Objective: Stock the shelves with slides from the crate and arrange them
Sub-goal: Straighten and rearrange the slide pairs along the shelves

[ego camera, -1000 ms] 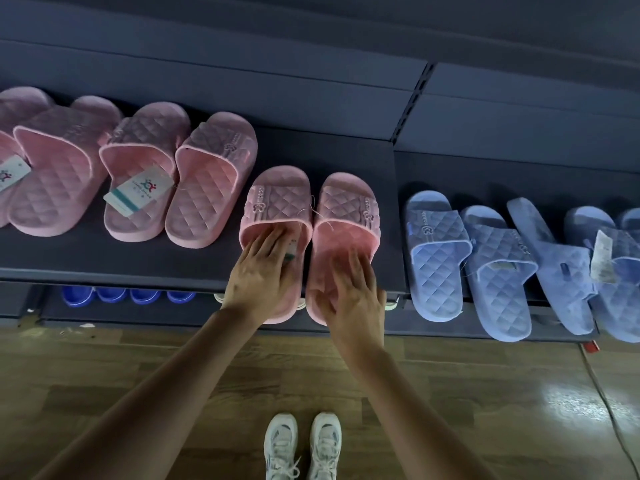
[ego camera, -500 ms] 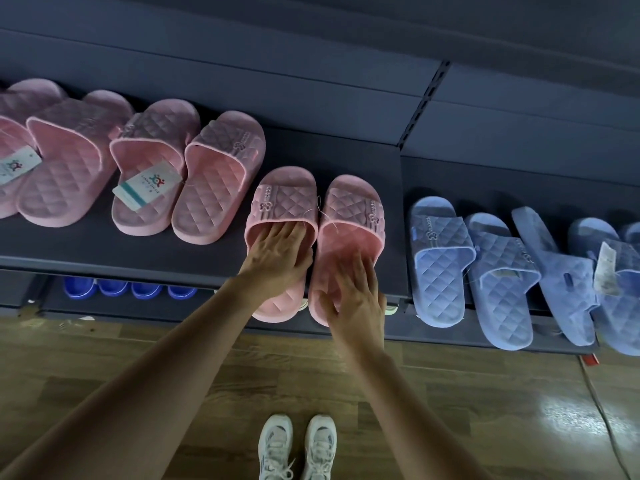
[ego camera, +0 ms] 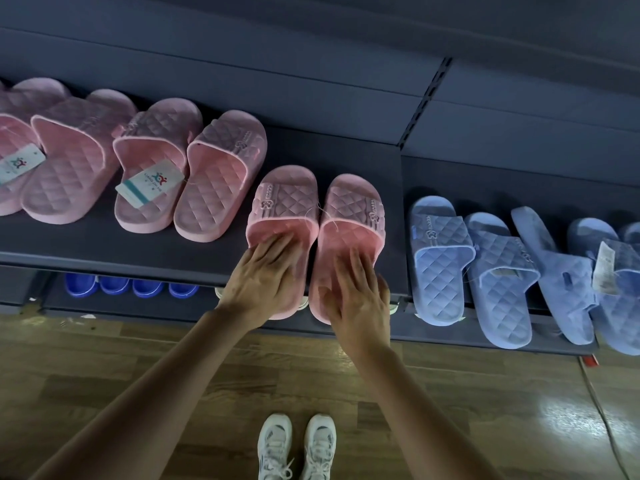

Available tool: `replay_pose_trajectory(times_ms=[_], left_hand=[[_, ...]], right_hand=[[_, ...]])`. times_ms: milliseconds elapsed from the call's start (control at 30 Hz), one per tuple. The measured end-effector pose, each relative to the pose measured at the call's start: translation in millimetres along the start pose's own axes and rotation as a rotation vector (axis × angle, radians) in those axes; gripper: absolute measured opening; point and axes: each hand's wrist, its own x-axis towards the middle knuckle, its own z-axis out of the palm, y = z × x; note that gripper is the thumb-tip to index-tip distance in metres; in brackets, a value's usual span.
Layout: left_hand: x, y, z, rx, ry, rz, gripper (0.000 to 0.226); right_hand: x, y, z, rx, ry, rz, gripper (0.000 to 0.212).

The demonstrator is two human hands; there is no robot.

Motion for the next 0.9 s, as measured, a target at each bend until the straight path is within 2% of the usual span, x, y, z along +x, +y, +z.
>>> replay_pose_trajectory(times_ms=[233, 467, 567, 767, 900], left_hand=[[13, 7, 11, -0.014, 0.039, -0.100, 0.047], [49, 11, 15, -0.033, -0.003, -0.186, 0.065], [67, 6, 18, -0.032, 0.002, -0.181, 0.072], [91, -6, 22, -0.043, 0.040, -0.164, 0.060], [104, -19, 23, -0.037, 0.034, -0.091, 0.053]], right_hand=[[12, 0, 10, 0.096, 0.070, 0.007, 0.053], [50, 20, -4, 0.070, -0.095, -0.022, 0.078], [62, 26, -6, 0.061, -0.070, -0.033, 0.078], [87, 24, 1, 0.080, -0.038, -0.003, 0.079], [101, 21, 4, 0.113, -0.035, 0.050, 0.084]])
